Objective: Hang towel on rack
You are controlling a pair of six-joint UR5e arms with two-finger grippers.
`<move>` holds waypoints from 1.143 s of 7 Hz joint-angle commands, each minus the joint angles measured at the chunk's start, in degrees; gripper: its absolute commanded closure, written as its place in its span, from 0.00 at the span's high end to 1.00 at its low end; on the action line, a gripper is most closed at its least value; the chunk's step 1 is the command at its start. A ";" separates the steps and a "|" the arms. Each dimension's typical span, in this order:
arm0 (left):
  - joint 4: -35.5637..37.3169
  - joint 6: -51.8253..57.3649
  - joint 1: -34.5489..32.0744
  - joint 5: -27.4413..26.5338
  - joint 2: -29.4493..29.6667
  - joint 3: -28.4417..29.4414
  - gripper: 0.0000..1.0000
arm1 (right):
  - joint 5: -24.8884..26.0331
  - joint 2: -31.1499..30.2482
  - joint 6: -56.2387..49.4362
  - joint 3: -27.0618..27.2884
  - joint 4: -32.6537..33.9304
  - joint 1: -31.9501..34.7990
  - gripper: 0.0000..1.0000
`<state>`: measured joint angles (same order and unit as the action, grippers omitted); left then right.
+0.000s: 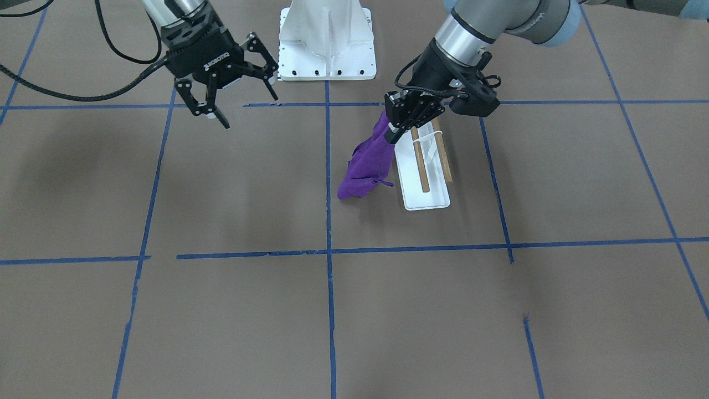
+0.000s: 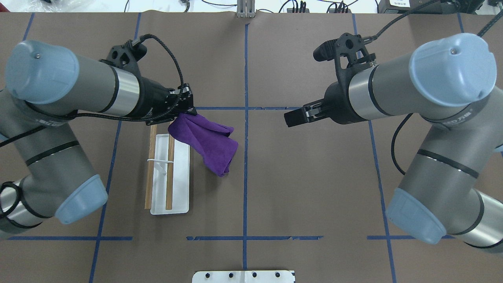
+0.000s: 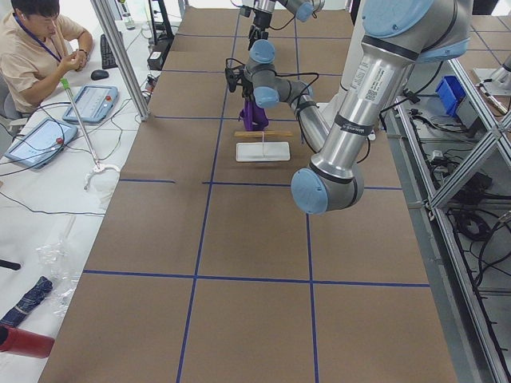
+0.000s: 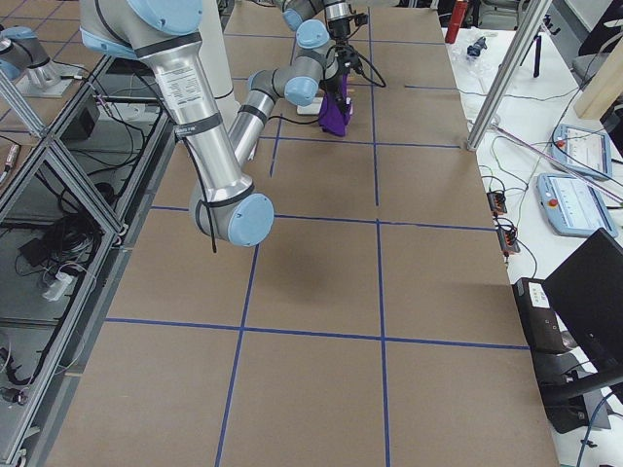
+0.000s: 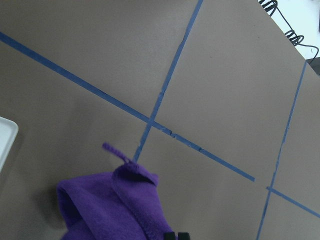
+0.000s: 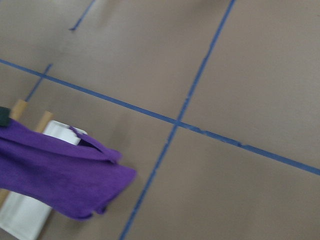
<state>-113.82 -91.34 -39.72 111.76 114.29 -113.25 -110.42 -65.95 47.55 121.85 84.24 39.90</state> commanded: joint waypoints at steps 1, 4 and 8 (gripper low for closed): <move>-0.26 14.03 -0.97 0.12 -8.44 -2.85 0.00 | -4.00 -7.84 -9.89 0.06 5.93 5.43 1.00; -3.05 29.53 -4.30 3.90 -16.36 -2.24 0.00 | -8.91 -21.03 -26.77 -0.64 5.59 17.37 1.00; -5.54 34.02 -5.71 3.90 -17.87 1.27 0.00 | -9.37 -24.49 -41.35 -5.19 5.59 24.59 1.00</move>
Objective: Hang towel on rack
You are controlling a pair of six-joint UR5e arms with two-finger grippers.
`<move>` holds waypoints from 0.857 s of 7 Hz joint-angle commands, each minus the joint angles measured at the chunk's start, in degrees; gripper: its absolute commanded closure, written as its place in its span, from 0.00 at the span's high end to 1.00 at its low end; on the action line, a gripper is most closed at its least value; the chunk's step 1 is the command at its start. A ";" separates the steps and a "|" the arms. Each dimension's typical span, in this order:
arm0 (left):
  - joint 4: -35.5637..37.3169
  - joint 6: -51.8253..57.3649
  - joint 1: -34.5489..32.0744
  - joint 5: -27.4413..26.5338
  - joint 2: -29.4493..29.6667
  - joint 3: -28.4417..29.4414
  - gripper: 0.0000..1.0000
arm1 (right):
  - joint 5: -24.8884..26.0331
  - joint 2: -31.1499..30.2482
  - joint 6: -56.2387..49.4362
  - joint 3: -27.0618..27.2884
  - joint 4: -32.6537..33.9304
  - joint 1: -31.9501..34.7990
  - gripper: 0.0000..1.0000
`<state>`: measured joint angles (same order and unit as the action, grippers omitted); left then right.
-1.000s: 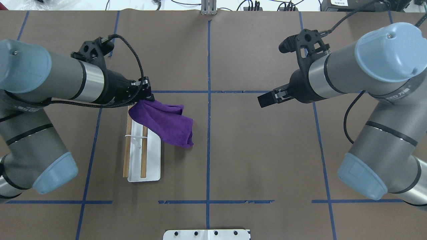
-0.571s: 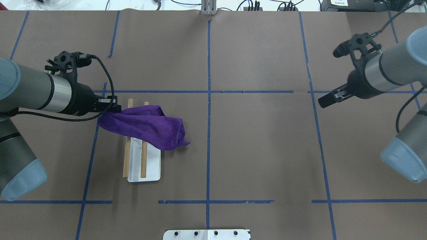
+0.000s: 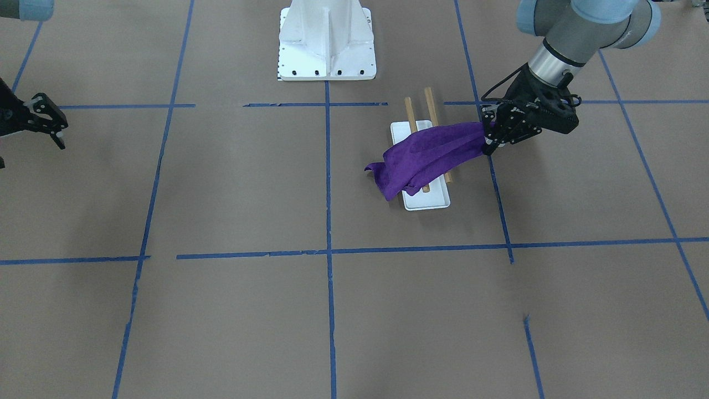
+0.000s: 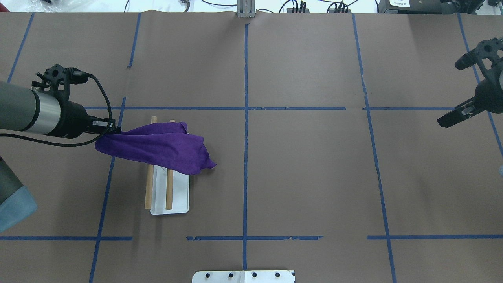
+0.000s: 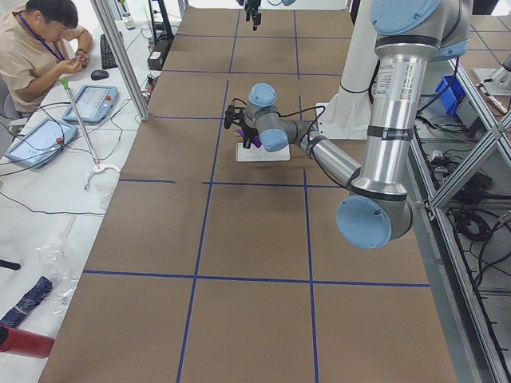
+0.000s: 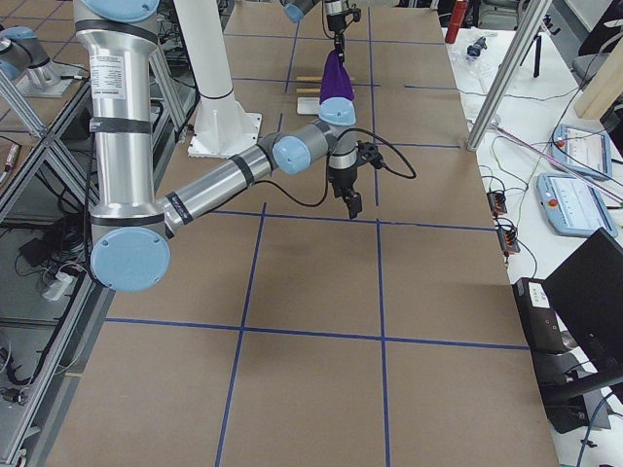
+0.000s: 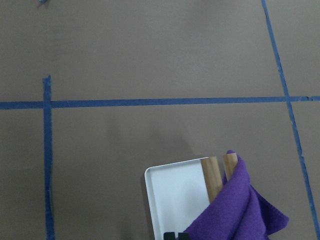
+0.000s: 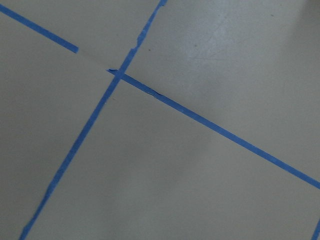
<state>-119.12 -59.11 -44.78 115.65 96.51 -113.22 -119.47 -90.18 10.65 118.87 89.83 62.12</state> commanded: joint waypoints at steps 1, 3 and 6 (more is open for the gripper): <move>-0.23 3.19 -1.27 0.02 -0.09 1.86 0.00 | -2.85 -0.26 -8.41 -4.33 0.00 4.83 1.00; -1.46 3.56 -1.45 0.02 -0.09 3.53 0.00 | -3.49 -0.26 -10.73 -6.01 0.00 6.52 1.00; -1.11 8.56 -2.15 0.10 0.09 4.67 1.00 | -2.79 -1.22 -12.65 -13.19 -0.09 10.82 1.00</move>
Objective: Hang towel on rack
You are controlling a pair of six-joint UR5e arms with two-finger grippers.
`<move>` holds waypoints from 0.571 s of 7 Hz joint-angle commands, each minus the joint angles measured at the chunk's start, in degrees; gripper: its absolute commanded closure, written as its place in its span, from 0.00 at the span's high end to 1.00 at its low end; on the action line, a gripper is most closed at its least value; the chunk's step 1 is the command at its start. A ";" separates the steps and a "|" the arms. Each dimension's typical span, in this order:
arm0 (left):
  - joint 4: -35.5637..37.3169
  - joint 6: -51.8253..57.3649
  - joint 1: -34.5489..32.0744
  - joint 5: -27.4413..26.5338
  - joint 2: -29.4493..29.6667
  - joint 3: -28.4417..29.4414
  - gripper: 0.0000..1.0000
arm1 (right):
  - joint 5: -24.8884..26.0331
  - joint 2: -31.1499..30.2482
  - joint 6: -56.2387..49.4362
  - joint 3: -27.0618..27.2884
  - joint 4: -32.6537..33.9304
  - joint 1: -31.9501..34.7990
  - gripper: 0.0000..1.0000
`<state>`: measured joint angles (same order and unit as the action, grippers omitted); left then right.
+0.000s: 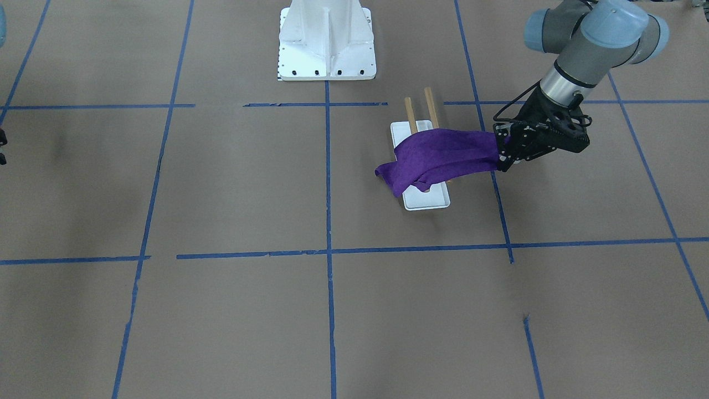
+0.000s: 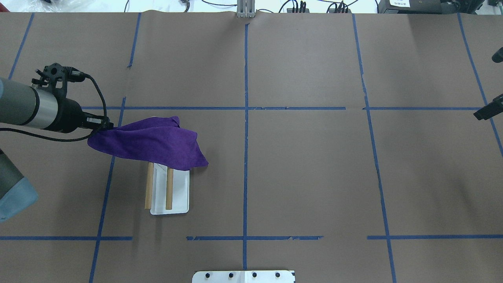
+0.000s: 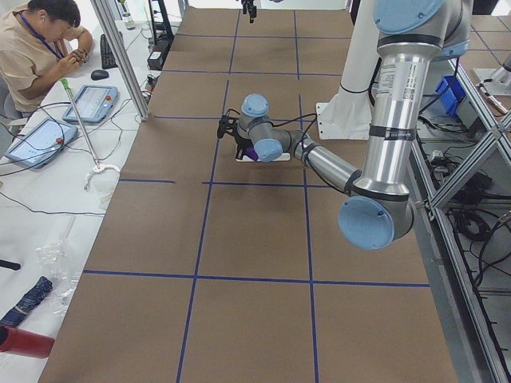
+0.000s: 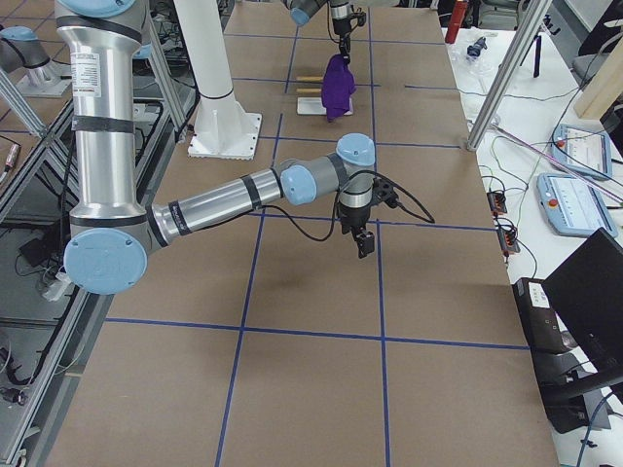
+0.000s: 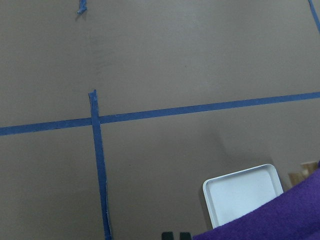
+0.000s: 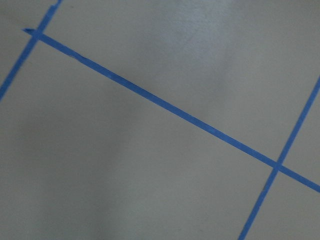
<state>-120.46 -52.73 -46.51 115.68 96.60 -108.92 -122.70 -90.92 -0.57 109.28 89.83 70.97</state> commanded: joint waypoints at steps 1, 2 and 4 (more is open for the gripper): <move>0.66 5.06 -1.12 0.07 -0.18 0.38 1.00 | 0.79 -0.40 -4.15 -6.94 0.00 5.20 1.00; 3.37 12.92 -5.04 1.37 -1.49 0.46 1.00 | -0.60 -0.66 -6.78 -10.02 0.00 9.15 1.00; 15.90 38.36 -18.45 4.02 -1.85 0.64 1.00 | -9.52 -2.76 -7.86 -14.07 0.09 16.18 1.00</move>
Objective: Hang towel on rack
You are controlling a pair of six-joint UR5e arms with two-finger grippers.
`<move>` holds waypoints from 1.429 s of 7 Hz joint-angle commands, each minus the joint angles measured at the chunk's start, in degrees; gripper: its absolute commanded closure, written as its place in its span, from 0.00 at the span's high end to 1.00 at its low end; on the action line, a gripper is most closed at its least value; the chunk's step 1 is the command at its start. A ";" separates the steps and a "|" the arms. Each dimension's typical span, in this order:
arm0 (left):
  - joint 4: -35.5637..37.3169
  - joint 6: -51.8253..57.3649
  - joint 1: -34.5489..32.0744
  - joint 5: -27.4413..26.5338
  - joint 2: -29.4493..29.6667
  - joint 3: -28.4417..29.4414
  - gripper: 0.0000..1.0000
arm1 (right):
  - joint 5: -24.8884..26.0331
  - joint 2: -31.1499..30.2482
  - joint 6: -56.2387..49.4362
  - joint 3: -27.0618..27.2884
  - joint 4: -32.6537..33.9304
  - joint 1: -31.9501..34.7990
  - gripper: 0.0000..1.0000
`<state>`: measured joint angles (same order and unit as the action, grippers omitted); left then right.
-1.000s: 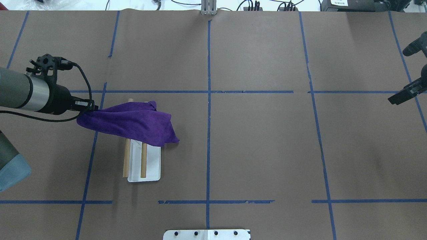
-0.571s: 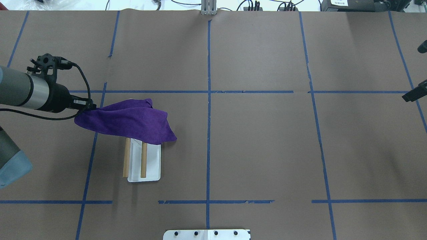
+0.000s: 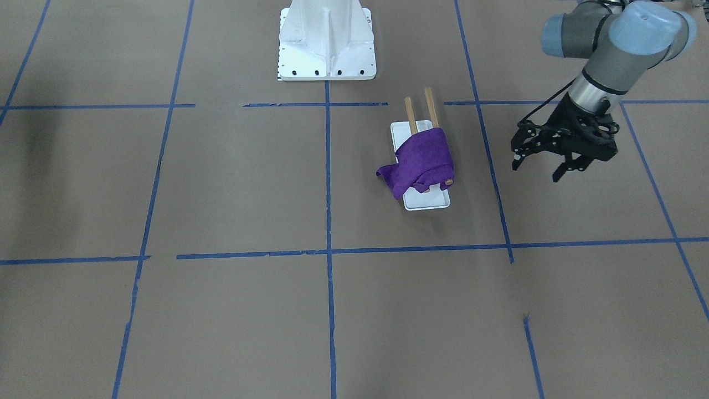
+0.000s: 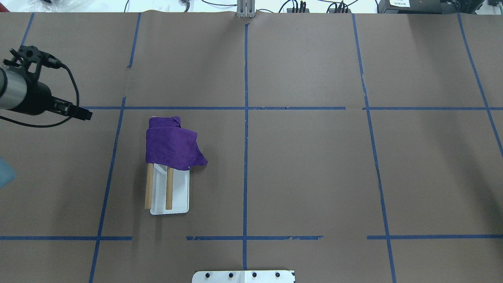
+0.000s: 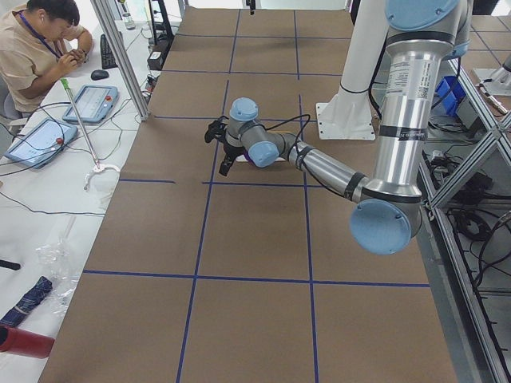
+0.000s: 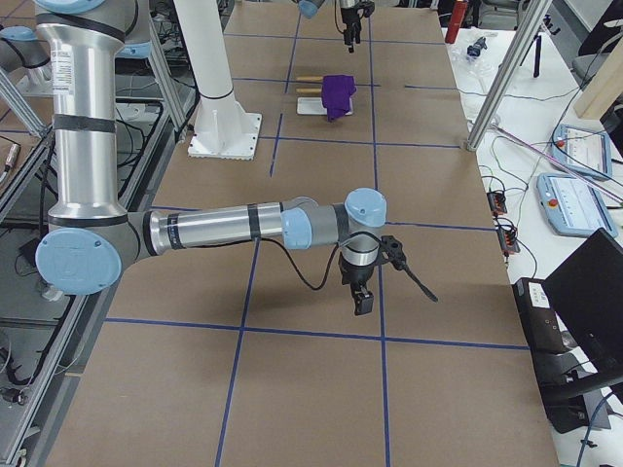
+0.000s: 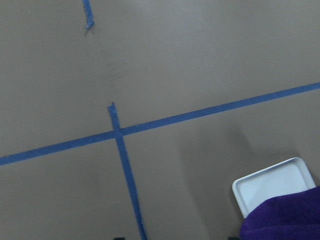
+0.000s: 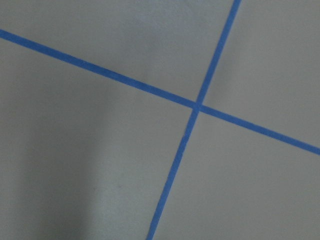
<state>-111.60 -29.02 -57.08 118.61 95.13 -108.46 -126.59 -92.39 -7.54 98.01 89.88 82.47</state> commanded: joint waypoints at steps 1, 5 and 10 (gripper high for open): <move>12.84 22.44 -15.79 1.53 -1.08 0.88 1.00 | -7.34 -2.78 -0.98 -2.99 -0.14 7.59 1.00; 23.28 28.30 -30.14 9.50 -4.76 10.01 1.00 | -5.60 -1.83 2.62 -1.15 -0.14 8.32 1.00; 22.65 33.07 -32.66 13.23 -8.13 11.95 1.00 | -5.69 -1.92 2.62 -0.80 -0.14 8.15 1.00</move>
<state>-89.06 4.49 -89.69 131.60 86.95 -96.94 -132.33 -94.31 -4.92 97.20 89.74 90.68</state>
